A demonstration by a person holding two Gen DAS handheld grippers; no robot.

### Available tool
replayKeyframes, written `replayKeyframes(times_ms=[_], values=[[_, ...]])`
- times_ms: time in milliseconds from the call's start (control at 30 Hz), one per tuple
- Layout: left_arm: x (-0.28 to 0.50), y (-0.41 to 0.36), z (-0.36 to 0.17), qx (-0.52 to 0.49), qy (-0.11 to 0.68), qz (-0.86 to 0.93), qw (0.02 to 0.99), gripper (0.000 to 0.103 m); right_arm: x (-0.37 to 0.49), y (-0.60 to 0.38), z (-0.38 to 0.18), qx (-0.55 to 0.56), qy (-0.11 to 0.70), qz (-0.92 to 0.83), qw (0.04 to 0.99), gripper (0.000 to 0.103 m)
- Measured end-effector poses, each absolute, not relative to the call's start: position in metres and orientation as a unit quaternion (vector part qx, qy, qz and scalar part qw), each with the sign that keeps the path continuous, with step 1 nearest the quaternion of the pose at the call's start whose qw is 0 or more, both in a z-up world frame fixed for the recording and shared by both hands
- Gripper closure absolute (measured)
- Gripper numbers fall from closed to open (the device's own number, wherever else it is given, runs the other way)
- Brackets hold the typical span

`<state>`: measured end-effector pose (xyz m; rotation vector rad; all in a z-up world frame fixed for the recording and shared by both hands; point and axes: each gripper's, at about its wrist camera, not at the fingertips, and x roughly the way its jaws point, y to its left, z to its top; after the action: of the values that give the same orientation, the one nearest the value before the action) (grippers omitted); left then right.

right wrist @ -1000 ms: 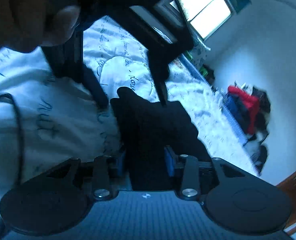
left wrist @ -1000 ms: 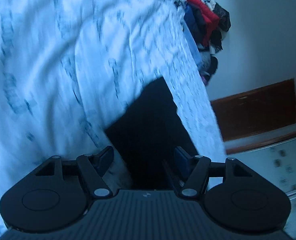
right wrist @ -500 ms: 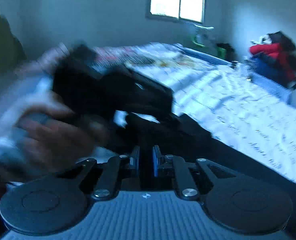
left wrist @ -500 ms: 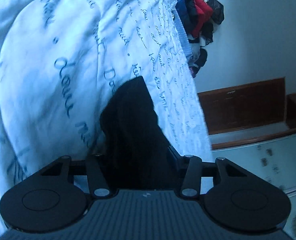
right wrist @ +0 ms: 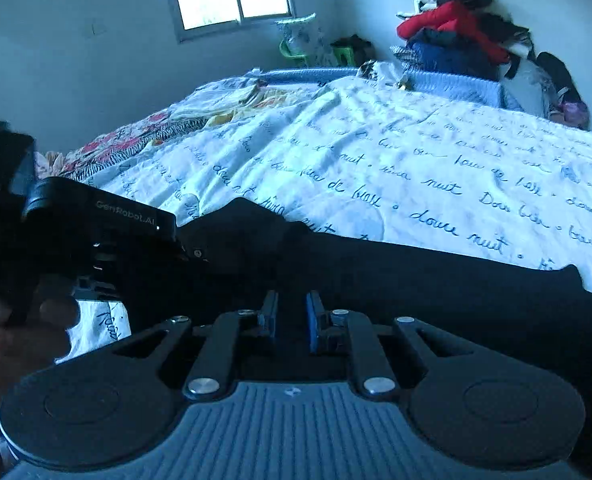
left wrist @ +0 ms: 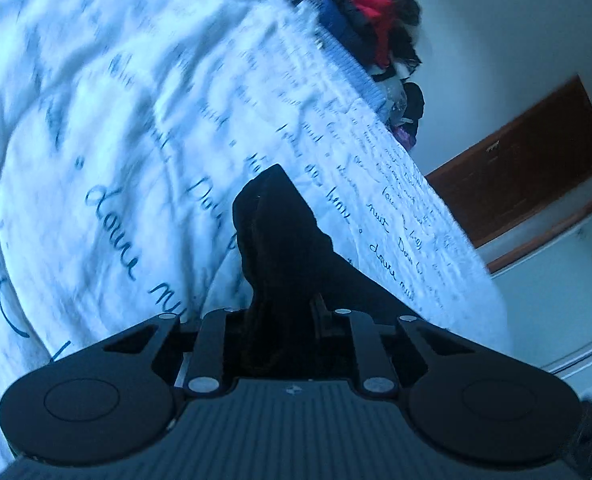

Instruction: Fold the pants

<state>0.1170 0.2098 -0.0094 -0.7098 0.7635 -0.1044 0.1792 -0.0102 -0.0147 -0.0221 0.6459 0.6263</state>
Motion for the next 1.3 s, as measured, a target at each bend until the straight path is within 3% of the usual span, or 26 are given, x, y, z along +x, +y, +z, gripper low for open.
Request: replayKeyframes(times_ms=[100,367,800,1300], values=[[0.104,0.186,0.009,-0.284,0.343,-0.032,0.895,0.079,0.182,-0.004,-0.024,-0.019,0.328,0.308,0.893,0.089],[0.059,0.113,0.055,-0.161,0.282,-0.024,0.945,0.08,0.149,-0.034,-0.002,0.043,0.276,0.332,0.901,0.089],[0.024,0.005,0.097,-0.094,0.217,-0.116,0.965,0.079,0.108,-0.135,0.031,0.128,0.206,0.277,0.93,0.089],[0.027,-0.113,0.094,-0.032,0.221,-0.232,0.947,0.077,0.079,-0.247,0.032,0.173,0.191,0.156,0.953,0.089]])
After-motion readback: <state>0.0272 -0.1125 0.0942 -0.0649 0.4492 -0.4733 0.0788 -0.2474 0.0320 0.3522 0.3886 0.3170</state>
